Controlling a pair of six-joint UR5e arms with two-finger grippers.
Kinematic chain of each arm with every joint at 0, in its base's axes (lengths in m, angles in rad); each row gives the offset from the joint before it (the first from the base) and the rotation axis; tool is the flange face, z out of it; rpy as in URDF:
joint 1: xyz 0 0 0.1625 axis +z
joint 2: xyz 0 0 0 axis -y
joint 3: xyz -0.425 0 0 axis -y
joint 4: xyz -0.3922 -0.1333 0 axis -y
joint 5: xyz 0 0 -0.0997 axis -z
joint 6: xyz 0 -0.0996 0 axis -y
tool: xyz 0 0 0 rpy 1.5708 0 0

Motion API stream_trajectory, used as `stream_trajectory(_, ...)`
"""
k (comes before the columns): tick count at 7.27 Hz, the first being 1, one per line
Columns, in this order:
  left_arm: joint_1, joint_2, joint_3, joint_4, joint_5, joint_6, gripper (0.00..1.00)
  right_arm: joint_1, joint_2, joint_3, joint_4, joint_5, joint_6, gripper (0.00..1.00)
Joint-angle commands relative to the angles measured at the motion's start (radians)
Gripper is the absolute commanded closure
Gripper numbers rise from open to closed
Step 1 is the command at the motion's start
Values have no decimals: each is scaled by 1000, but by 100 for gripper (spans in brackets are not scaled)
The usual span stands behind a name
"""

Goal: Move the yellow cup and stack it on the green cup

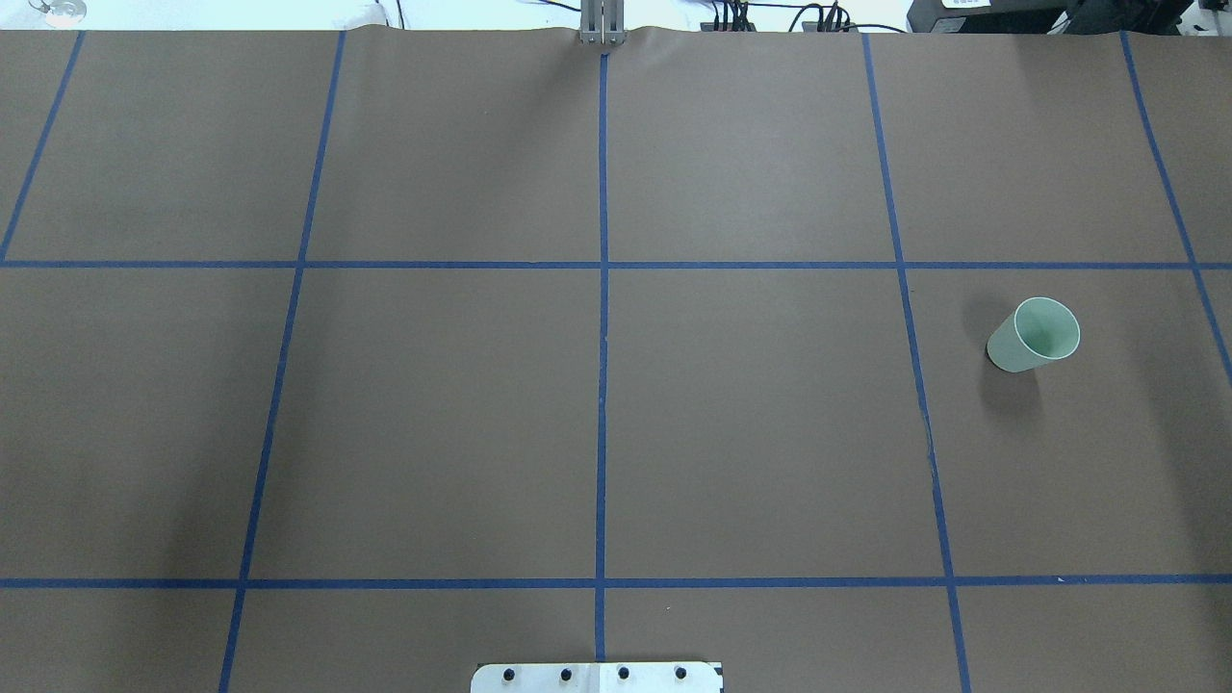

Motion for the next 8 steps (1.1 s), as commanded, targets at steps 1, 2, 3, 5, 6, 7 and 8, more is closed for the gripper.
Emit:
stream_trajectory(1, 5, -1, 4, 0, 6, -1, 0, 0, 3, 0, 0, -1, 0, 1)
stream_trajectory(2, 3, 26, -9, -3, -4, 0, 0, 0, 6, 2, 8, -1, 0, 1)
stream_trajectory(3, 3, 31, -31, 1, 3, -13, 0, 2, 6, 6, 18, 1, 0, 1)
stream_trajectory(5, 2, 37, -85, 11, 2, -102, 0, 2, 6, 23, 20, 1, 0, 1)
stream_trajectory(6, 2, 56, -109, 0, -4, -335, 0, 2, -6, 49, 17, 3, 0, 0)
stream_trajectory(7, 5, 141, -235, -12, 9, -486, 0, 2, -20, 49, 17, 3, 0, 1)
stream_trajectory(8, 3, 230, -376, -12, 20, -573, 0, 2, -17, 49, 18, 1, 0, 0)
